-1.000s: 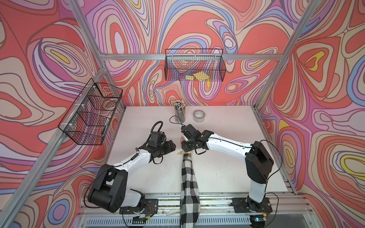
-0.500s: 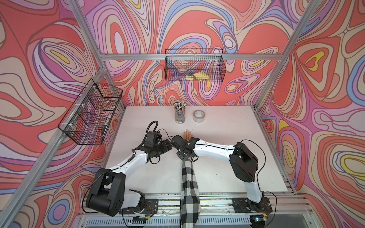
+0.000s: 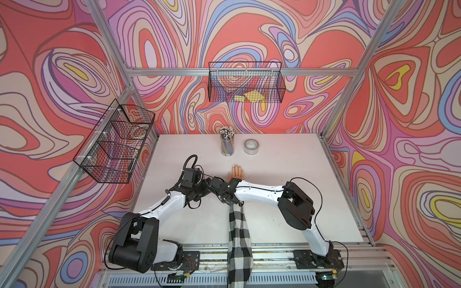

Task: Take off the watch
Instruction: Take off the watch from the hand.

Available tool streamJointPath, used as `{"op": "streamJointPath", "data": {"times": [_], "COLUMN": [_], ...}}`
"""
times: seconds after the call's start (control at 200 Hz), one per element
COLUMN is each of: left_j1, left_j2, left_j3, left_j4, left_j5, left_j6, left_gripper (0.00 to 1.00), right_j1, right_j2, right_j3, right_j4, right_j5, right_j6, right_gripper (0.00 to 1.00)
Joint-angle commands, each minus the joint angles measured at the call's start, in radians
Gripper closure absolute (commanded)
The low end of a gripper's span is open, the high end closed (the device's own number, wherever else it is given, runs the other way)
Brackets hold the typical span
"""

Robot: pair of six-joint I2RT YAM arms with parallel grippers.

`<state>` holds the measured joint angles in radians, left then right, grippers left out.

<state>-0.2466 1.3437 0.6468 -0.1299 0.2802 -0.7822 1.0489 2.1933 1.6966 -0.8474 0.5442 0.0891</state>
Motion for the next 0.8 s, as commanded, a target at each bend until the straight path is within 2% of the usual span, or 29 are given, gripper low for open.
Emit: {"op": "streamJointPath", "data": {"times": [0.0, 0.19, 0.406, 0.796], "left_j1": [-0.006, -0.006, -0.006, -0.008], "left_j2": [-0.014, -0.02, -0.024, 0.011], "left_j3": [-0.003, -0.007, -0.009, -0.014], "left_j4": [0.024, 0.024, 0.027, 0.093], "left_j5": [0.023, 0.025, 0.037, 0.121], "left_j6": [-0.006, -0.006, -0.008, -0.043], "left_gripper": [0.15, 0.15, 0.16, 0.16], "right_j1": [0.014, 0.014, 0.013, -0.034], "right_j2": [0.055, 0.045, -0.036, -0.214], "right_j3": [0.011, 0.01, 0.006, -0.122], "right_j4": [-0.029, 0.003, 0.056, 0.207], "right_j5": [0.043, 0.092, 0.077, -0.088], "right_j6": [-0.043, -0.02, -0.011, 0.069], "right_gripper": [0.57, 0.86, 1.0, 1.0]}}
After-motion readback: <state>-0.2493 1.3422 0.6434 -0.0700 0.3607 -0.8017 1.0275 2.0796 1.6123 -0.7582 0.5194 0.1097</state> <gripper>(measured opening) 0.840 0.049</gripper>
